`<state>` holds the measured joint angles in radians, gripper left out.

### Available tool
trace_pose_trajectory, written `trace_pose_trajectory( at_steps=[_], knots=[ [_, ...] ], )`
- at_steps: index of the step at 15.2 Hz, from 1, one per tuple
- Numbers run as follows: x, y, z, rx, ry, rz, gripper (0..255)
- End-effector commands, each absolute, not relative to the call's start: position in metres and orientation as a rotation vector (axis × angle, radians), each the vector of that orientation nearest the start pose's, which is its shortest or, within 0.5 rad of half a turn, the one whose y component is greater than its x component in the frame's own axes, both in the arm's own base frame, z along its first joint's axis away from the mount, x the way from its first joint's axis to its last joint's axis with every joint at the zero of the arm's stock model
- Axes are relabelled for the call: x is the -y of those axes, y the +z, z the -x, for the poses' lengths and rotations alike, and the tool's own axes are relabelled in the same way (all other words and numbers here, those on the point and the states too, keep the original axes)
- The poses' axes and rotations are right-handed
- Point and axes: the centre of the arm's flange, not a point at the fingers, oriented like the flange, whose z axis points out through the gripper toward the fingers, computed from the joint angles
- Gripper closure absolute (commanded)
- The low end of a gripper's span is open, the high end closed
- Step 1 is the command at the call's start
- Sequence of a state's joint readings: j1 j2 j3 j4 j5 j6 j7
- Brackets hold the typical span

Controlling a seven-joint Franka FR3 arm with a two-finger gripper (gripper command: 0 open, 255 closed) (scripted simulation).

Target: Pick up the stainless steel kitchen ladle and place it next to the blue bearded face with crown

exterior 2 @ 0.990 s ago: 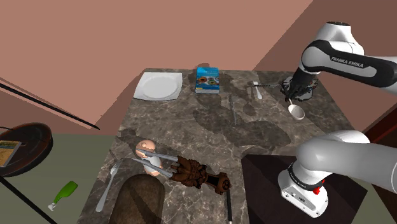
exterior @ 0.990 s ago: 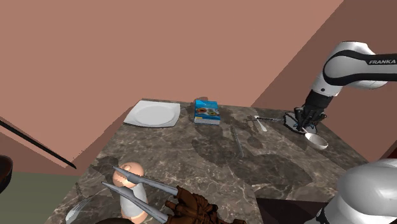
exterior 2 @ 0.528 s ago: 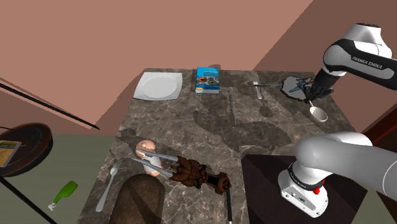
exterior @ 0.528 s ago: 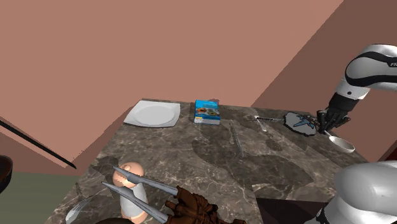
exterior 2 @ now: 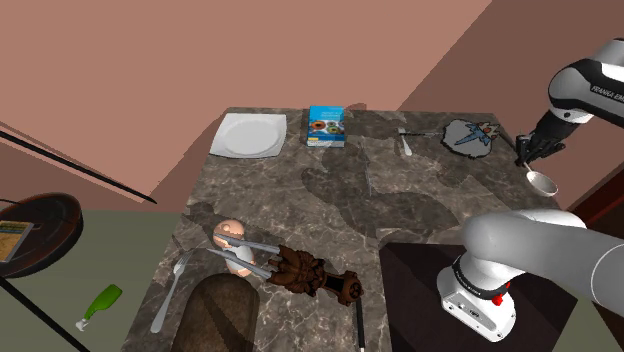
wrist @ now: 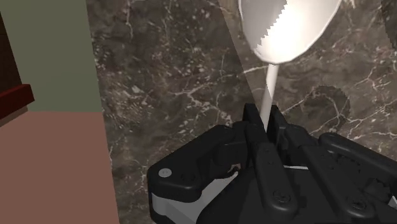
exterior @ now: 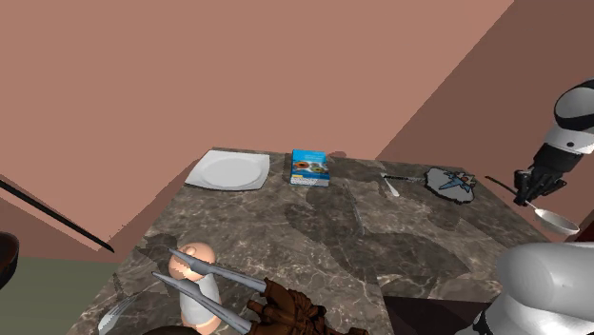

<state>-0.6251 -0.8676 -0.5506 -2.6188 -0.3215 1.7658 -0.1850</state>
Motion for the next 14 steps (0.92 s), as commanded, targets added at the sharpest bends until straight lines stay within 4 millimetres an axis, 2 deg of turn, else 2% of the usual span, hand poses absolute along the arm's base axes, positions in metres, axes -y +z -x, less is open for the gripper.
trace_pose_trajectory(
  at_steps=[1, 5, 14],
  knots=[
    [0.325, 0.463, -0.072, -1.088, -0.020, 2.833, 255],
    [0.356, 0.463, -0.037, -1.088, -0.020, 2.833, 255],
    [0.356, 0.416, -0.037, -1.088, -0.020, 2.833, 255]
  ],
)
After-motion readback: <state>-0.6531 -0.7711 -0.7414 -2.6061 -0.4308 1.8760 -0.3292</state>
